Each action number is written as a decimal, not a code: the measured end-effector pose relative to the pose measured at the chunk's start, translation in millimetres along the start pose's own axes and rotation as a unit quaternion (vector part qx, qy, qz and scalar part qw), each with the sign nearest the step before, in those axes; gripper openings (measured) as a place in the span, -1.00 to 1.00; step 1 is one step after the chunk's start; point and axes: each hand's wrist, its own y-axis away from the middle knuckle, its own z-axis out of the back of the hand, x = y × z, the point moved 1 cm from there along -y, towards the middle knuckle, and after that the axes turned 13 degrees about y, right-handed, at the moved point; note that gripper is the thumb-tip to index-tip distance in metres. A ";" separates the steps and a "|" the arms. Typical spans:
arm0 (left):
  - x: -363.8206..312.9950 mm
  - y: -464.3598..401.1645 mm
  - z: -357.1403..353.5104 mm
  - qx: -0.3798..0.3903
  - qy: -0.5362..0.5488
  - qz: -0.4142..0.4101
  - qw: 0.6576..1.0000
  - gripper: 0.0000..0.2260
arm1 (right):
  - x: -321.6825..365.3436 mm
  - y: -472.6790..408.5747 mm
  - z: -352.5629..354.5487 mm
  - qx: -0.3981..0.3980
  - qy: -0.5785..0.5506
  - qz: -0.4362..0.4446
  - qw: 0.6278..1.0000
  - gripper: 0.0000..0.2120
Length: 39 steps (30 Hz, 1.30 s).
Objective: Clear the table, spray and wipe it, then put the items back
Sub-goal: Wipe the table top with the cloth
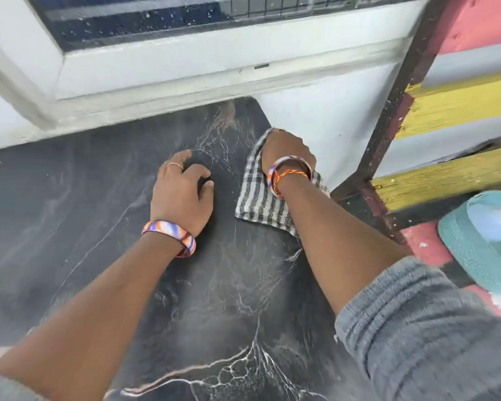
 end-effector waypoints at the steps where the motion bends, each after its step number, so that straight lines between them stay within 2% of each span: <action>1: 5.1 -4.4 3.5 -0.008 0.000 0.006 1.000 -0.79 | 8.5 -10.8 -0.2 -0.002 0.004 0.001 1.000 -0.63; 5: 23.1 -14.8 18.5 -0.039 -0.007 0.026 0.999 -0.79 | 35.7 -39.3 3.6 -0.002 0.020 0.028 0.999 -0.65; 8: 34.3 -17.1 27.5 -0.050 -0.016 0.034 0.998 -0.79 | 43.6 -47.1 0.8 0.107 0.011 0.038 0.994 -0.63; 9: 38.0 -17.2 30.4 -0.052 -0.016 0.037 0.998 -0.79 | 44.9 -48.6 -0.1 0.115 0.015 0.045 0.992 -0.62; 12: 46.3 -15.6 38.5 -0.061 -0.011 0.044 0.997 -0.80 | 54.5 -48.9 2.8 -0.003 0.020 0.100 0.995 -0.72; 13: 47.8 -14.6 40.7 -0.065 -0.008 0.045 0.997 -0.80 | 58.6 -48.2 3.7 -0.022 0.032 0.123 0.992 -0.70; 17: 54.5 -10.2 47.9 -0.067 -0.002 0.042 0.997 -0.80 | 67.7 -41.5 0.6 -0.006 0.107 0.214 0.971 -0.56; 23: 74.2 -2.1 73.2 -0.067 0.016 0.029 0.997 -0.80 | 108.0 4.1 -10.9 0.021 0.106 0.316 0.943 -0.55; 27: 99.6 9.6 107.0 -0.073 0.018 0.024 0.997 -0.79 | 153.3 36.4 -20.2 0.023 0.127 0.339 0.932 -0.54; 34: 161.2 54.2 173.3 -0.095 -0.017 0.083 0.992 -0.75 | 244.0 121.1 -47.9 0.027 0.137 0.394 0.909 -0.49; 37: 176.4 74.3 189.9 -0.096 -0.021 0.094 0.991 -0.75 | 254.2 154.5 -54.4 0.039 0.132 0.402 0.905 -0.41; 39: 178.5 84.3 195.5 -0.089 -0.021 0.095 0.991 -0.75 | 250.3 175.4 -56.4 0.041 0.132 0.406 0.903 -0.43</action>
